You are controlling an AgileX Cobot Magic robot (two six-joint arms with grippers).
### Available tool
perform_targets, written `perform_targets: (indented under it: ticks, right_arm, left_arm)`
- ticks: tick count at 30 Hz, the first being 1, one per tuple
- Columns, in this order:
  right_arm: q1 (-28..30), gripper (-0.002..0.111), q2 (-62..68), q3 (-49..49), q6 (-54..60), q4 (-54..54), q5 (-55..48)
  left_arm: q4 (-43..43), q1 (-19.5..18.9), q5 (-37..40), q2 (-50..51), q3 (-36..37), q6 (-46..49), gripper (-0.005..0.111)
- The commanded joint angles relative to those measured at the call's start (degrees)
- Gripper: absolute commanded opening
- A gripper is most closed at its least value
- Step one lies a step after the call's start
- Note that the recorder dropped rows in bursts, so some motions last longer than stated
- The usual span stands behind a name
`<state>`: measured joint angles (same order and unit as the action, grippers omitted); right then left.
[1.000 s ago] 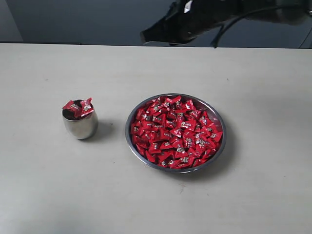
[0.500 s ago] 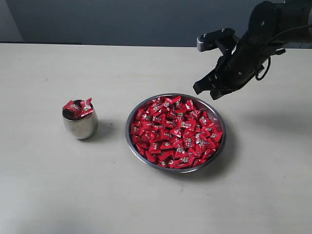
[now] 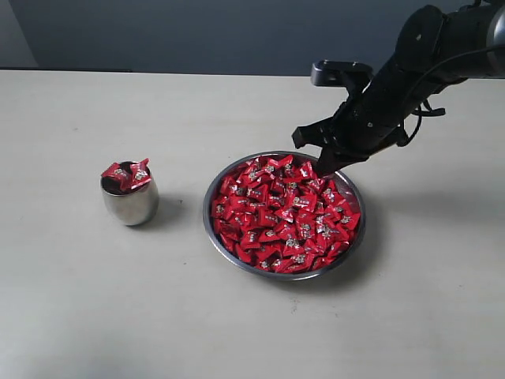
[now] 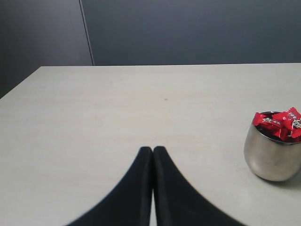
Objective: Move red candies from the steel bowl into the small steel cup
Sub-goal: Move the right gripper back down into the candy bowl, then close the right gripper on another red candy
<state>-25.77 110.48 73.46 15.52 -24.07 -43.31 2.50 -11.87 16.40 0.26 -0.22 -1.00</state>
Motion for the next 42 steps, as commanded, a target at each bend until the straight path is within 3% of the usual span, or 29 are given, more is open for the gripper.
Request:
perform_targets:
  ticks: [1,5,10,15,22,30,42]
  right_arm:
    - [0.37,-0.001,0.07,-0.14,-2.66,0.29,-0.26]
    - [0.37,-0.001,0.07,-0.68,-2.66,0.48,-1.09]
    - [-0.36,-0.001,0.07,-7.48,-2.66,-0.34,6.61]
    - [-0.96,-0.001,0.07,-7.48,-1.18,-7.07,6.63]
    - [-1.66,0.000,0.07,-7.48,0.17,-7.91,6.12]
    - [-1.66,0.044,0.07,-7.48,-1.61,-7.91,6.49]
    - [-1.66,0.037,0.58,-7.48,-2.63,-7.91,8.31]
  left_arm:
    - [0.07,-0.05,-0.10,-0.26,0.22,-0.15,0.000]
    - [0.07,-0.05,-0.10,-0.26,0.22,-0.15,0.000]
    - [0.07,-0.05,-0.10,-0.26,0.22,-0.15,0.000]
    - [0.07,-0.05,-0.10,-0.26,0.22,-0.15,0.000]
    - [0.07,-0.05,-0.10,-0.26,0.22,-0.15,0.000]
    - [0.07,-0.05,-0.10,-0.26,0.22,-0.15,0.000]
    - [0.07,-0.05,-0.10,-0.26,0.22,-0.15,0.000]
